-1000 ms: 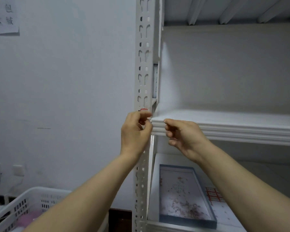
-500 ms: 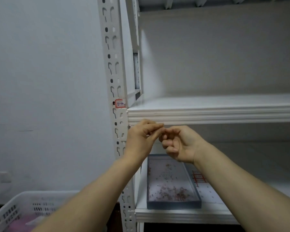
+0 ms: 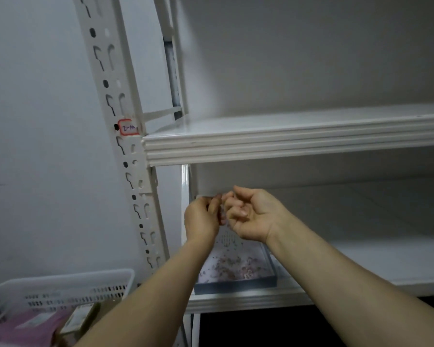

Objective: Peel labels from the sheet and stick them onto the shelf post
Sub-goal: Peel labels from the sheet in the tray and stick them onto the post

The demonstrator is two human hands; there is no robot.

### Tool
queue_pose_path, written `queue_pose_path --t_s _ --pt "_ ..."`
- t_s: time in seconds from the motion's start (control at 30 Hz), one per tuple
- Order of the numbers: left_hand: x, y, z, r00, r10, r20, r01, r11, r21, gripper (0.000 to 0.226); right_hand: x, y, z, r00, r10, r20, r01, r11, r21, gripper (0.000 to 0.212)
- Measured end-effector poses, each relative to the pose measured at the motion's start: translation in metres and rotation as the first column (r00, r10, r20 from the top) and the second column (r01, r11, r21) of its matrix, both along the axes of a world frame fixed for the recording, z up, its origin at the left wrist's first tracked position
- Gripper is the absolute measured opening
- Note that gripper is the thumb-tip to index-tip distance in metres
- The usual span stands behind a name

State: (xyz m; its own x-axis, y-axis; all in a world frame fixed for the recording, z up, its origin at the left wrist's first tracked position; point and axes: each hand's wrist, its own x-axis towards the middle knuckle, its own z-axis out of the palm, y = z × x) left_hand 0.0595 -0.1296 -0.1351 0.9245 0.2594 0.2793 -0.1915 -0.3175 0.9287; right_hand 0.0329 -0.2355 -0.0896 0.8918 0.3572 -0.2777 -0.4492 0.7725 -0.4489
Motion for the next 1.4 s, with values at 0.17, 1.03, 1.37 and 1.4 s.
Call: queue_pose_path --t_s 0.17,1.03,1.37,1.4 --pt "0.005 -0.012 0.004 0.992 -0.076 -0.103 0.050 0.970 -0.239 0.031 0.012 -0.012 -0.012 1.000 0.011 0.026 -0.003 0.950 -0.311 0.033" --pt "0.037 0.005 -0.018 0.933 -0.076 -0.352 0.126 0.984 0.122 0.037 0.059 -0.013 -0.051 0.955 0.055 0.292 0.217 0.542 -0.812 0.015" --pt "0.040 0.000 -0.029 0.896 -0.175 -0.407 0.272 0.943 0.194 0.025 0.069 -0.016 -0.067 0.930 0.190 0.314 0.274 0.210 -0.938 0.014" --pt "0.040 0.000 -0.028 0.905 -0.163 -0.393 0.259 0.944 0.203 0.025 0.069 -0.017 -0.068 0.930 0.195 0.311 0.275 0.193 -0.942 0.012"
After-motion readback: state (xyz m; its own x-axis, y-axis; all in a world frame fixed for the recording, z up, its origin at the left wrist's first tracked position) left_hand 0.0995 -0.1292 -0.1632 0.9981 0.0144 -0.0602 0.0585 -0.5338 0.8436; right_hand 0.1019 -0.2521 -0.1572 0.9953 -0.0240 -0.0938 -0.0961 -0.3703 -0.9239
